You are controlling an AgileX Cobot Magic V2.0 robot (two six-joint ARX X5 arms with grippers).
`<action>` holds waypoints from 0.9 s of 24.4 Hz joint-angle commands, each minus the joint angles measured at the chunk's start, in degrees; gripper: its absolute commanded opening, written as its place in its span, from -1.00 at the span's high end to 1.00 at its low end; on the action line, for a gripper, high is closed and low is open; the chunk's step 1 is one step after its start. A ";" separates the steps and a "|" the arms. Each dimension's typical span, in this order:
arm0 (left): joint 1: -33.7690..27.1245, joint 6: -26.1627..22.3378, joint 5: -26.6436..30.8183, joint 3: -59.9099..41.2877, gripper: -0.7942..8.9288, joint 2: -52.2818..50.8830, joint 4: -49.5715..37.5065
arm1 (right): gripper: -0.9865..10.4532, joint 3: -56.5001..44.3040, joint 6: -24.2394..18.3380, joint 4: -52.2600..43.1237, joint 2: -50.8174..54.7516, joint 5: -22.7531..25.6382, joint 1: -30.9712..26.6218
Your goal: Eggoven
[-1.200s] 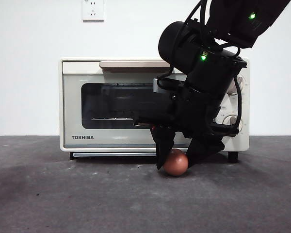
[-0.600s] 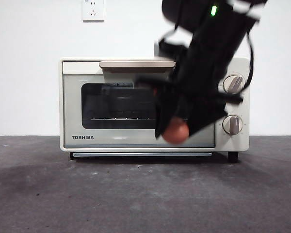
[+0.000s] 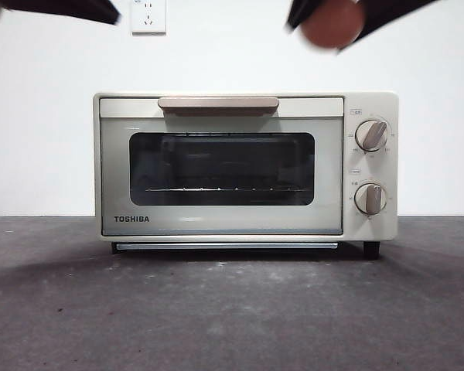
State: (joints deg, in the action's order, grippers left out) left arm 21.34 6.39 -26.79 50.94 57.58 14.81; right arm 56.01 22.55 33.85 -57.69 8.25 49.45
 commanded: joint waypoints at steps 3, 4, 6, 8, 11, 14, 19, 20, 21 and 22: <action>2.56 -0.52 2.95 4.61 0.82 8.96 -5.11 | 0.82 1.03 -0.74 2.51 6.49 1.36 0.57; 2.93 -0.92 3.37 5.31 0.82 10.67 -5.73 | 0.82 1.03 -0.74 2.91 7.54 1.62 0.57; 3.54 -1.29 4.11 6.80 0.82 13.49 -6.36 | 0.82 1.03 -0.74 3.83 9.53 2.78 0.57; 4.42 -1.68 5.38 8.26 0.82 16.33 -7.34 | 0.82 1.03 -0.74 4.63 11.10 3.85 0.57; 5.73 -3.08 7.85 10.47 0.82 19.71 -7.32 | 0.82 1.03 -0.76 5.73 12.94 3.82 0.57; 6.71 -4.31 9.11 12.04 0.82 22.12 -7.78 | 0.82 1.03 -0.76 6.97 14.29 3.82 0.57; 7.56 -4.42 9.77 12.55 0.82 24.65 -10.47 | 0.82 1.03 -0.76 8.24 15.32 3.82 0.57; 7.72 -4.44 10.38 12.55 0.82 25.14 -10.67 | 0.82 1.03 -0.74 8.50 15.58 3.82 0.57; 7.85 -4.52 10.82 12.55 0.82 25.49 -10.75 | 0.82 1.03 -0.74 8.70 15.76 3.82 0.59; 7.98 -4.81 11.06 12.55 0.82 25.94 -10.82 | 0.82 1.03 -0.74 8.94 15.96 3.85 0.61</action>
State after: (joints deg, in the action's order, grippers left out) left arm 28.80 2.48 -16.12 62.30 82.43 4.49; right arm 56.01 22.33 43.24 -41.69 11.86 49.45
